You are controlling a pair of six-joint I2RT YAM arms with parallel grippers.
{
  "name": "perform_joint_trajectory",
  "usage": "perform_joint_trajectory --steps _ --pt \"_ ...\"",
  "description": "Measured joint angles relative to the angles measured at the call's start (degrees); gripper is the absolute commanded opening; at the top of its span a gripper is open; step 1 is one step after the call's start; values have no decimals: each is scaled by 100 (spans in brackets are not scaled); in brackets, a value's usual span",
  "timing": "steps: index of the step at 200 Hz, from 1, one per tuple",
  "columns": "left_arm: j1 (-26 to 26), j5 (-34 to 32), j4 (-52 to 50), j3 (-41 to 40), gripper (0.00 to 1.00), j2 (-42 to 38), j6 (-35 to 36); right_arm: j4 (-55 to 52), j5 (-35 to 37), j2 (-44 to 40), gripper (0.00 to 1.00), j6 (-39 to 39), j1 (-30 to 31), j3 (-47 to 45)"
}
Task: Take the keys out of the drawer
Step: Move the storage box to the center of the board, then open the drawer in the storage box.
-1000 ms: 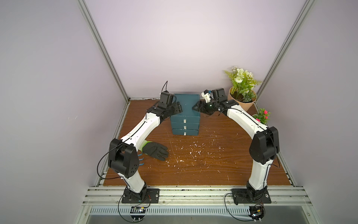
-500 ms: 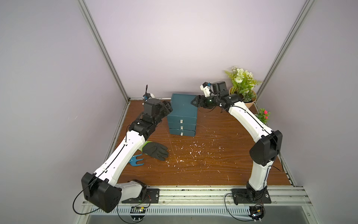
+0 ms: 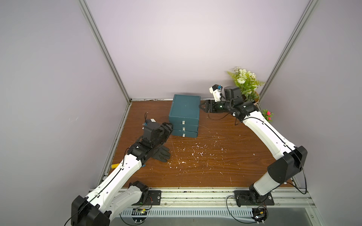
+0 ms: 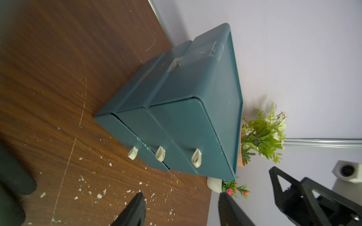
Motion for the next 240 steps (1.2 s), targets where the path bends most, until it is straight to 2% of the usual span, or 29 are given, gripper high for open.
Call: perform_joint_trajectory --steps 31,82,108,147,170,199,240 --pt "-118 334 439 -361 57 103 -485 17 -13 0 69 186 66 -339" --pt "-155 684 1217 -389 54 428 -758 131 -264 -2 63 538 205 -470" --pt "-157 708 1856 -560 49 485 -929 142 -302 -15 59 619 262 -518" --pt "-157 691 2428 -632 46 787 -1097 173 -304 -85 58 636 289 -614" --pt "-160 699 2695 -629 44 1047 -1167 210 -321 -101 55 634 289 -605" --pt "-177 732 2968 -592 43 1421 -1237 227 -431 -101 55 636 289 -476" --pt "-221 678 3117 -575 37 1587 -1344 463 -481 -103 54 636 289 -446"
